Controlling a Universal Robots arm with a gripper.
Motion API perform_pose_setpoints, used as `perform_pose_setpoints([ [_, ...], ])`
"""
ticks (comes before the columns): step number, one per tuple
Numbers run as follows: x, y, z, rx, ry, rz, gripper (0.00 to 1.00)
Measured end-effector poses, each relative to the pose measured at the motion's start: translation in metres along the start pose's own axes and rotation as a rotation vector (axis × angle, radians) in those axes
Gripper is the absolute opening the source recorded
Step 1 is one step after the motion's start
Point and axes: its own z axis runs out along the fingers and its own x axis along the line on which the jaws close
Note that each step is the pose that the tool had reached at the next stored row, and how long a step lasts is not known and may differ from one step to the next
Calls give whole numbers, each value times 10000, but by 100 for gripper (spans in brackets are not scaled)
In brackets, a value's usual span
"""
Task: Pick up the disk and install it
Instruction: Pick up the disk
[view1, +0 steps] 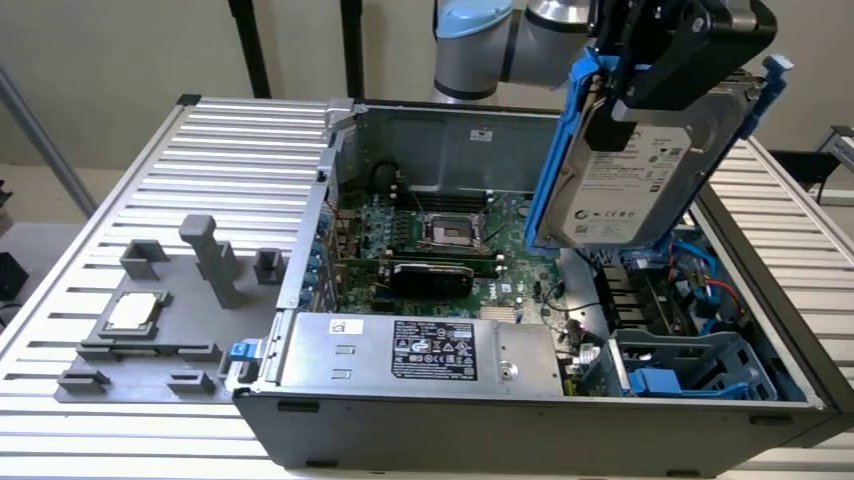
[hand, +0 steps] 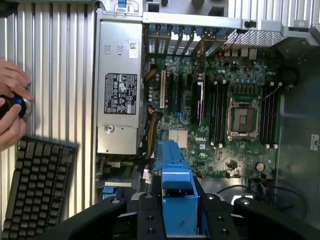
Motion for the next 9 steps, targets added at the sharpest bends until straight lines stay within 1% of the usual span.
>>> perform_pose_setpoints([
  [3,87,-74,-1,0,0,0,33],
  [9,276,-188,-3,0,-1,0,33],
])
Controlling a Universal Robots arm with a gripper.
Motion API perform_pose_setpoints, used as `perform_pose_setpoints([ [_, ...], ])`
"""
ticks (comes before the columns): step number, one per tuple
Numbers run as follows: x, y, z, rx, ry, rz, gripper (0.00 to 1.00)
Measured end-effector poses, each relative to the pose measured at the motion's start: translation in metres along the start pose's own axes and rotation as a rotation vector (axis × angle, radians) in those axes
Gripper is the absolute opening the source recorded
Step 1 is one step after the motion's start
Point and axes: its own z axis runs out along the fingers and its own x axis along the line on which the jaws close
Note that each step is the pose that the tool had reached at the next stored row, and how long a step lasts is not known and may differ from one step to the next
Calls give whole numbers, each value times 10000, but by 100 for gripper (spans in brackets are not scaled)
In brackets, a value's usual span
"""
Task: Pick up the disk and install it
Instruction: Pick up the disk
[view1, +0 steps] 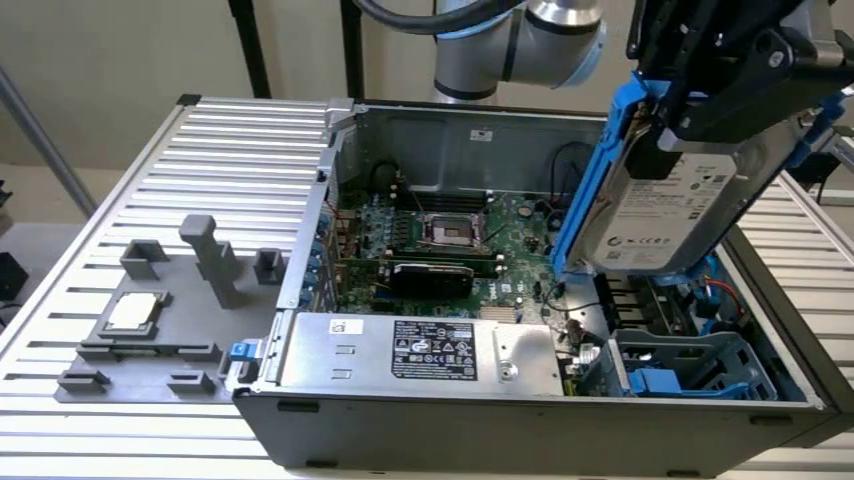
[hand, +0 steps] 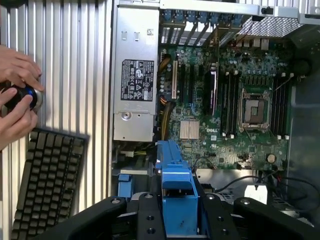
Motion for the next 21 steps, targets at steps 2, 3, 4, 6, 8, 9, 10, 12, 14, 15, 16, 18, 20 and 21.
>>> perform_pose_setpoints([
  [2,65,-45,0,1,0,0,33],
  [3,93,-69,-1,0,1,0,33],
  [4,123,-96,-1,0,1,-1,33],
  [6,175,-156,0,0,1,0,33],
  [8,222,-226,1,0,2,1,33],
  [9,239,-262,4,0,1,0,33],
  [10,253,-299,9,0,0,-1,33],
  [12,272,-371,21,0,0,0,33],
  [14,281,-438,38,0,-1,-1,33],
  [15,283,-476,48,0,-1,0,33],
  [16,285,-515,56,0,1,1,33],
  [18,287,-598,76,-13,0,2,33],
  [20,289,-654,97,-53,-1,5,33],
  [21,289,-666,106,-79,0,16,33],
])
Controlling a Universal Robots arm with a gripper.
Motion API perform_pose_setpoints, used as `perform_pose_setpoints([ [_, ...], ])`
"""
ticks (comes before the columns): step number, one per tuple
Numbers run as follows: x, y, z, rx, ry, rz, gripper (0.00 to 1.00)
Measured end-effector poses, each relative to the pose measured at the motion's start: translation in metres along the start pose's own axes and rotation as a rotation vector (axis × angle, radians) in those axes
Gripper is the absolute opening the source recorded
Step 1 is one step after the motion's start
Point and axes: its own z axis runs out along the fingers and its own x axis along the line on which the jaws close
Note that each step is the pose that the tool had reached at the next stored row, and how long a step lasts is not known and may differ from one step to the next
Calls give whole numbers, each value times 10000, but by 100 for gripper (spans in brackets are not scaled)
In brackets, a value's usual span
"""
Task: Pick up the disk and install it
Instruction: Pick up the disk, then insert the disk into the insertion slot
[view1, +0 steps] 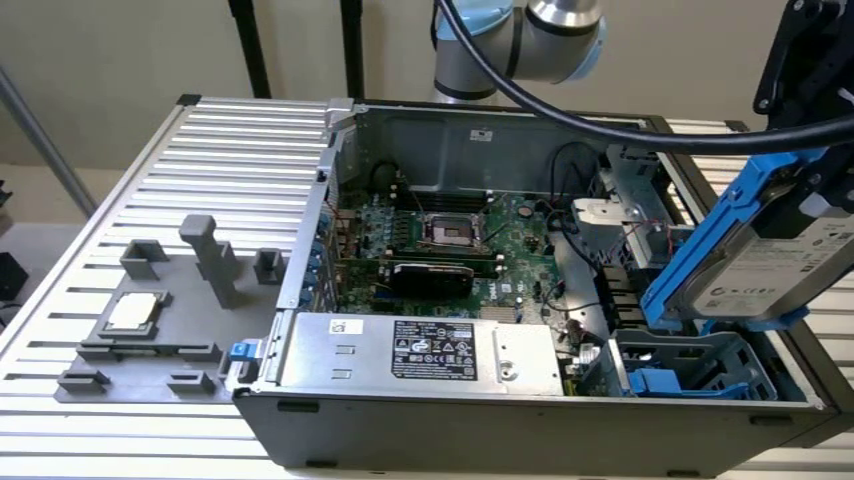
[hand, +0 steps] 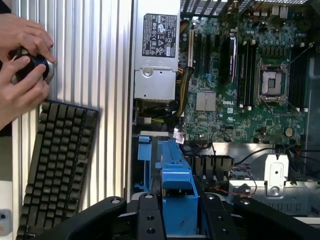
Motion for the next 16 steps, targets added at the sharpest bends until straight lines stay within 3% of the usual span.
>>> perform_pose_setpoints([
  [3,0,-8,19,-49,-4,92,33],
  [16,0,-9,20,-52,-5,106,33],
])
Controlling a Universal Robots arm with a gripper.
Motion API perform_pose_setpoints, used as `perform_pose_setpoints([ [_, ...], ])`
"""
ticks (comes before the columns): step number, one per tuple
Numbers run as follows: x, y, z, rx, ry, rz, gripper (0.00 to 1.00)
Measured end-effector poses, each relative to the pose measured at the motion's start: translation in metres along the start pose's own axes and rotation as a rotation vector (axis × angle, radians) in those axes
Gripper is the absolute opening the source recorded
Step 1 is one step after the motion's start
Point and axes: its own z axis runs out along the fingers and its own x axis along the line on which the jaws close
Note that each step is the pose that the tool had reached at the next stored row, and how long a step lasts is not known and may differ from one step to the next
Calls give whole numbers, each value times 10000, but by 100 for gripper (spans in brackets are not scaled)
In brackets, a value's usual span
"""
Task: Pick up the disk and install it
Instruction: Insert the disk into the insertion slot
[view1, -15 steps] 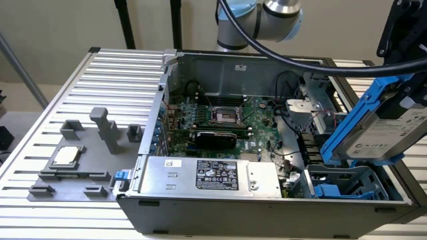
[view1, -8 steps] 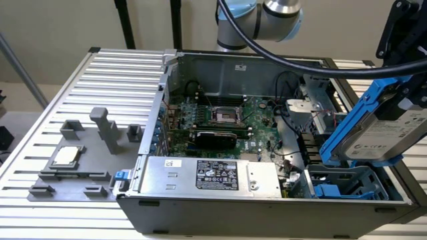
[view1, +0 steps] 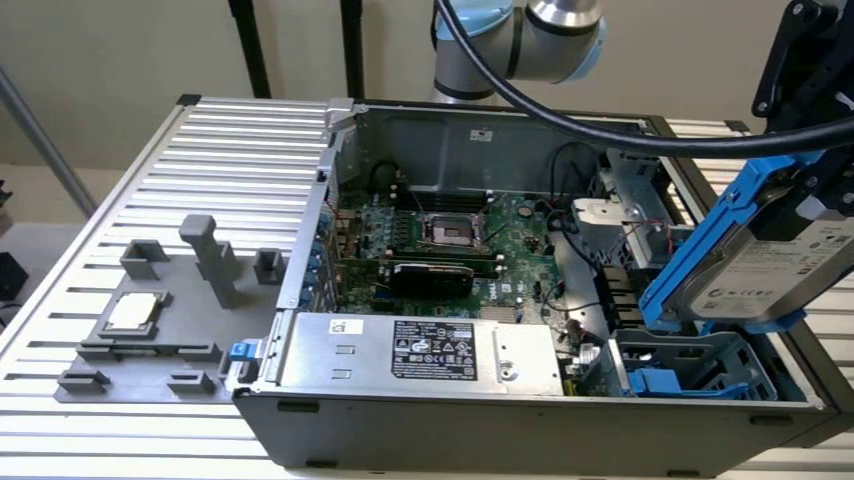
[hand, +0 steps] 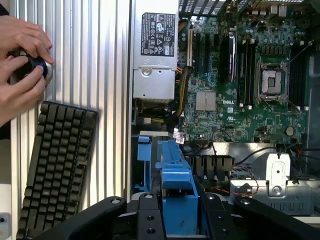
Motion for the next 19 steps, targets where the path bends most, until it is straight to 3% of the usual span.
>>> perform_pose_setpoints([
  [19,67,-10,305,0,0,0,33],
])
